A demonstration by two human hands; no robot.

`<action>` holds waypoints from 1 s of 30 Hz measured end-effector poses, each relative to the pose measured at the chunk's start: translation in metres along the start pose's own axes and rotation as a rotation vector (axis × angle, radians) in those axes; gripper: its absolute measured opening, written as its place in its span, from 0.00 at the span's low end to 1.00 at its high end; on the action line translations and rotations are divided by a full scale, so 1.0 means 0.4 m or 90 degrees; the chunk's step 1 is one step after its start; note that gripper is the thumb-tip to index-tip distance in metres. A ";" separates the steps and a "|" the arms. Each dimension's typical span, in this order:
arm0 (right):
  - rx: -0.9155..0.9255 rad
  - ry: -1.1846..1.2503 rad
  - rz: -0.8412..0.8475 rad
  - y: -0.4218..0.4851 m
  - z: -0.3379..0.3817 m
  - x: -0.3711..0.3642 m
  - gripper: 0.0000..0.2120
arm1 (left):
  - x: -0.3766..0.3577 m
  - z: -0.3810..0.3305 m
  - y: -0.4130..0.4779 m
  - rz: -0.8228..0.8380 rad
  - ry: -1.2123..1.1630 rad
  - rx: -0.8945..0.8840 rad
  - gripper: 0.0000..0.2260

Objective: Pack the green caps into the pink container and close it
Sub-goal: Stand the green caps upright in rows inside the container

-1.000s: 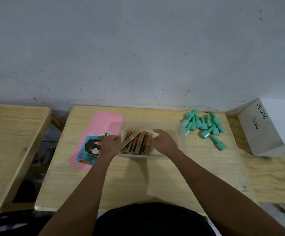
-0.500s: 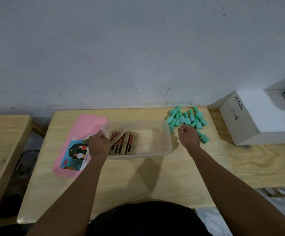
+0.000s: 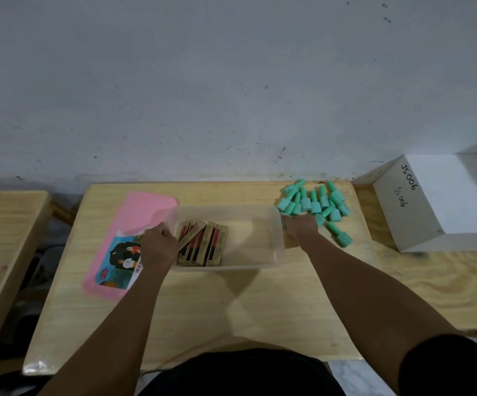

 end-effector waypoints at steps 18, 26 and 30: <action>0.122 0.157 -0.022 0.034 -0.078 0.173 0.19 | -0.337 -0.552 -0.123 0.261 0.138 -0.426 0.17; 0.129 0.195 -0.008 0.080 -0.071 0.225 0.14 | -0.499 -0.597 -0.119 0.302 0.318 -0.347 0.13; 0.121 0.199 0.002 0.101 -0.068 0.228 0.14 | -0.513 -0.605 -0.107 0.311 0.311 -0.318 0.15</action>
Point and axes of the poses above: each hand's wrist, its own y-axis towards the middle knuckle, its own x-axis out of the back of the hand, z = x × y, the point moved 4 cm from there along y, towards the middle knuckle, and after that the axes turned 14 degrees about -z, right-handed, at the moved point
